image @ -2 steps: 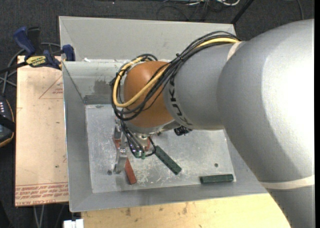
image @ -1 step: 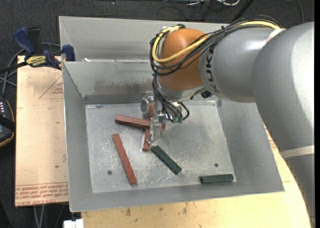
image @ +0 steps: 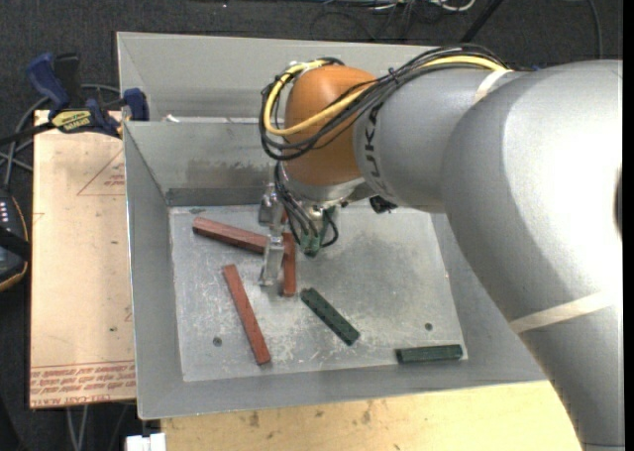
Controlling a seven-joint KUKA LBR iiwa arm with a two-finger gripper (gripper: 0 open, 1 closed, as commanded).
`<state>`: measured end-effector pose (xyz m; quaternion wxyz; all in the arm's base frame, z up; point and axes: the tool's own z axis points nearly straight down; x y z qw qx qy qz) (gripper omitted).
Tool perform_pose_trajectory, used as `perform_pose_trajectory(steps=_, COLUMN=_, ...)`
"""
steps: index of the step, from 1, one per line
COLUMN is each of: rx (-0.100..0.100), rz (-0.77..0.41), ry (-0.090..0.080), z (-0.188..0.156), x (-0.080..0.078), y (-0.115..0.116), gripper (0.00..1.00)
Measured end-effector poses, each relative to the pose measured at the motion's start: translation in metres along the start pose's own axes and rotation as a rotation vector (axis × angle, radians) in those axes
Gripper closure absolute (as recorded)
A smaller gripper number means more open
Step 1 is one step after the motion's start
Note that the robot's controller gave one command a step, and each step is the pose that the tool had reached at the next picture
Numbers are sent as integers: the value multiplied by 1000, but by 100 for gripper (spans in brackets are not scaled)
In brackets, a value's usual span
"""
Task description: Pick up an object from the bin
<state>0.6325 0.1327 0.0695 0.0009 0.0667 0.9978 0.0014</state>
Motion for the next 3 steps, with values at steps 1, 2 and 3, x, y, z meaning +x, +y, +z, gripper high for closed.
perform_pose_trajectory(steps=1, rx=1, rz=0, ry=-1, z=0, x=-1, y=1, gripper=0)
perform_pose_trajectory(steps=2, rx=0, rz=1, ry=-1, z=-1, x=-1, y=1, gripper=100)
perform_pose_trajectory(steps=3, rx=-2, rz=0, ry=-10, z=-123, x=-3, y=2, gripper=100)
